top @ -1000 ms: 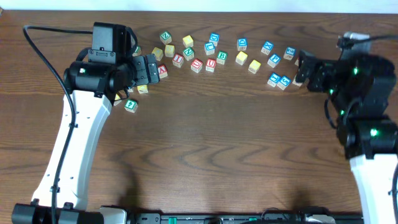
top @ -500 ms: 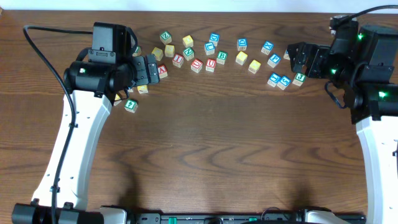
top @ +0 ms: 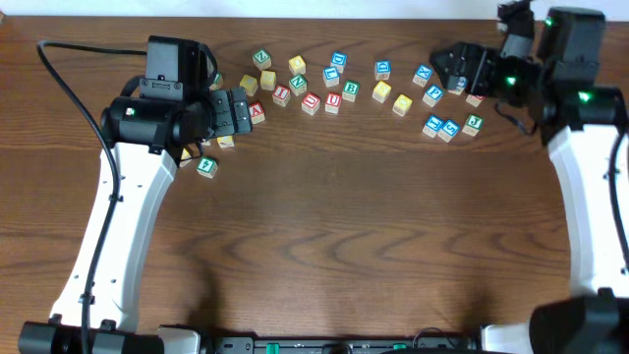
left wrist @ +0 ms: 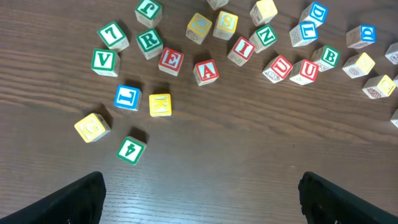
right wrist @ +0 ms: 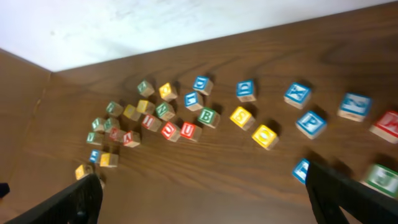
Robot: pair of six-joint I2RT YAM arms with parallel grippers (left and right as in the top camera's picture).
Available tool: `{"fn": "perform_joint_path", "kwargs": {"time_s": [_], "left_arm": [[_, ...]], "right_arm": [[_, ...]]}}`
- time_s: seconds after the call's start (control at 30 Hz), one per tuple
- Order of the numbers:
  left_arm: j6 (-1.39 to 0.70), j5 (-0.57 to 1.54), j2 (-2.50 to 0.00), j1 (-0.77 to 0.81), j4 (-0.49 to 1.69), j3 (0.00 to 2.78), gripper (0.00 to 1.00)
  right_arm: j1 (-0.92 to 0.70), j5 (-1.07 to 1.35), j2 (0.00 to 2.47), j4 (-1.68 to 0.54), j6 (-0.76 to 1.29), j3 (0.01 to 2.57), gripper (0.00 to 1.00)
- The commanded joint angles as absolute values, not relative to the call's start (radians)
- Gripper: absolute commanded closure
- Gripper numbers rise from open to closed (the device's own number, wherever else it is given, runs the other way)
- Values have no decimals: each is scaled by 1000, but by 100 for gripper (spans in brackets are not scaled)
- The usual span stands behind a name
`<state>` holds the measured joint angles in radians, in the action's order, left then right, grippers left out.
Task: Spell out NEURIPS
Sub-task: 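Swing the right arm forward over the blocks toward the center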
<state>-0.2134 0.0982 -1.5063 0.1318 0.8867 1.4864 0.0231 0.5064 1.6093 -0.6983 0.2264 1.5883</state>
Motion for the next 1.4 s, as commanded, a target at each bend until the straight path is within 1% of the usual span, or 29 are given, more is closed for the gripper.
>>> {"fn": "perform_joint_path", "kwargs": {"time_s": [0.0, 0.3, 0.43, 0.7, 0.83, 0.9, 0.93, 1.07, 1.1, 1.23, 1.37], "left_arm": [[-223, 85, -1509, 128, 893, 1510, 2], [-223, 85, -1509, 128, 893, 1510, 2], [-223, 85, -1509, 128, 893, 1510, 2], [-223, 85, -1509, 128, 899, 1510, 2], [-223, 85, -1509, 128, 902, 1510, 2], [-223, 74, -1509, 128, 900, 1510, 3], [-223, 59, -1509, 127, 901, 1510, 2], [-223, -28, -1509, 122, 904, 1510, 2], [-223, -40, -1509, 115, 903, 1510, 2], [-223, -43, -1509, 68, 904, 1510, 2], [-223, -43, -1509, 21, 905, 1510, 2]], "right_arm": [[-12, 548, 1671, -700, 238, 1668, 1], [-133, 510, 1873, -700, 239, 1773, 1], [-206, 408, 1945, -716, 233, 1773, 1], [-324, 184, 2026, -748, 141, 1773, 1], [-342, 198, 2028, -751, 142, 1773, 1], [-352, 240, 2028, -707, 141, 1772, 1], [-357, 253, 2028, -681, 144, 1773, 2], [-389, 263, 2028, -589, 234, 1774, 12], [-401, 258, 2028, -573, 255, 1784, 12], [-440, 189, 2057, -589, 315, 1889, 12], [-471, 145, 2146, -674, 347, 2106, 14]]}}
